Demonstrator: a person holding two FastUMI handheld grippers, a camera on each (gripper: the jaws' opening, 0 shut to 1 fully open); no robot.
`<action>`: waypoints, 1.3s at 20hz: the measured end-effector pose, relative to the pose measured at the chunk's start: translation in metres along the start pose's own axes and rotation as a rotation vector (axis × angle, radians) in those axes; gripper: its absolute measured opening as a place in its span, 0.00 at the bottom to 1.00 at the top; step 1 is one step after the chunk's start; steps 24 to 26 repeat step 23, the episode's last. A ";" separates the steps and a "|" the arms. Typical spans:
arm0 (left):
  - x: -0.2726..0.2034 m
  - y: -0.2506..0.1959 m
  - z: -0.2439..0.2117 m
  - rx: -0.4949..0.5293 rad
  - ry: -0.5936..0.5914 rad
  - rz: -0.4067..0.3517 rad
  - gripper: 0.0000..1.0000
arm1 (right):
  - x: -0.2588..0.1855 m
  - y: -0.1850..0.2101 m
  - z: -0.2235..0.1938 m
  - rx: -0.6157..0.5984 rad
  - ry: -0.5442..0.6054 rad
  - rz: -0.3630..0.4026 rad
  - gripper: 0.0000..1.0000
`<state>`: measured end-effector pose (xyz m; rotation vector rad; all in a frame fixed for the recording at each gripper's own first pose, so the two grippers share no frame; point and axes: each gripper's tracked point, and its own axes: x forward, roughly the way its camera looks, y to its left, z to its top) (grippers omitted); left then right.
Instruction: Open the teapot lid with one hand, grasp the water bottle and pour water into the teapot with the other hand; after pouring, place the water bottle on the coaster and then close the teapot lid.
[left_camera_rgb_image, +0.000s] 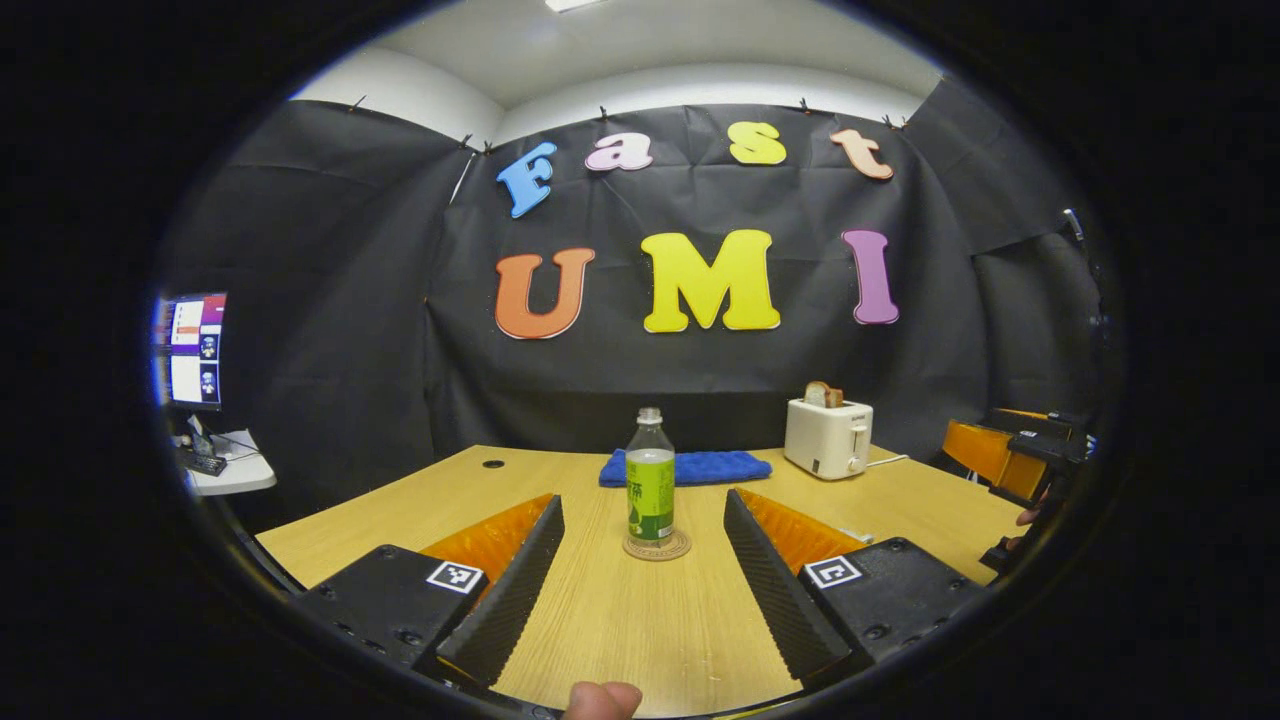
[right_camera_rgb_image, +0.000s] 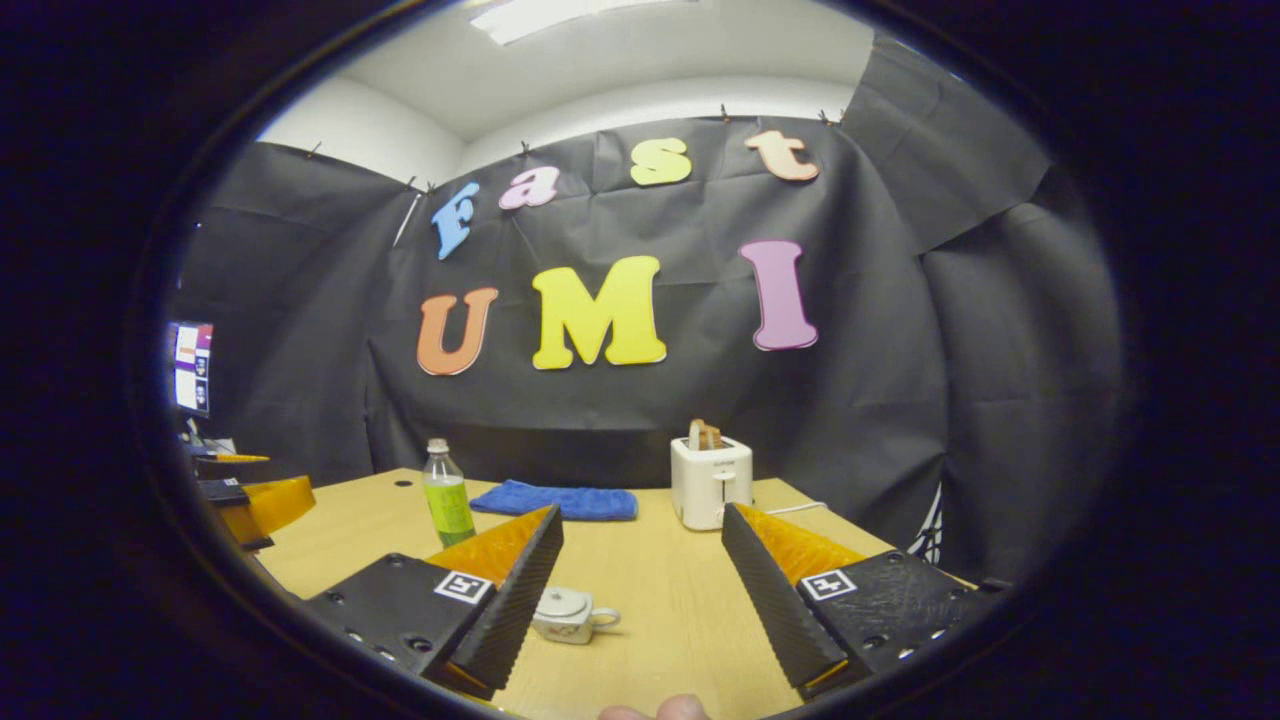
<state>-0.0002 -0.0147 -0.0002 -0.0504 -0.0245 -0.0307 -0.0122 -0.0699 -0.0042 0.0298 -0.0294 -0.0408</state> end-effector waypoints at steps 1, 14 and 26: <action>-0.002 -0.005 0.001 0.002 -0.001 -0.003 1.00 | -0.006 0.005 -0.001 0.006 0.000 0.011 0.96; -0.016 -0.004 0.018 0.032 -0.037 0.038 1.00 | -0.029 0.015 0.009 0.012 -0.024 0.015 0.98; -0.018 0.003 0.023 0.043 -0.051 0.049 1.00 | -0.029 0.053 0.016 -0.066 -0.047 0.053 0.96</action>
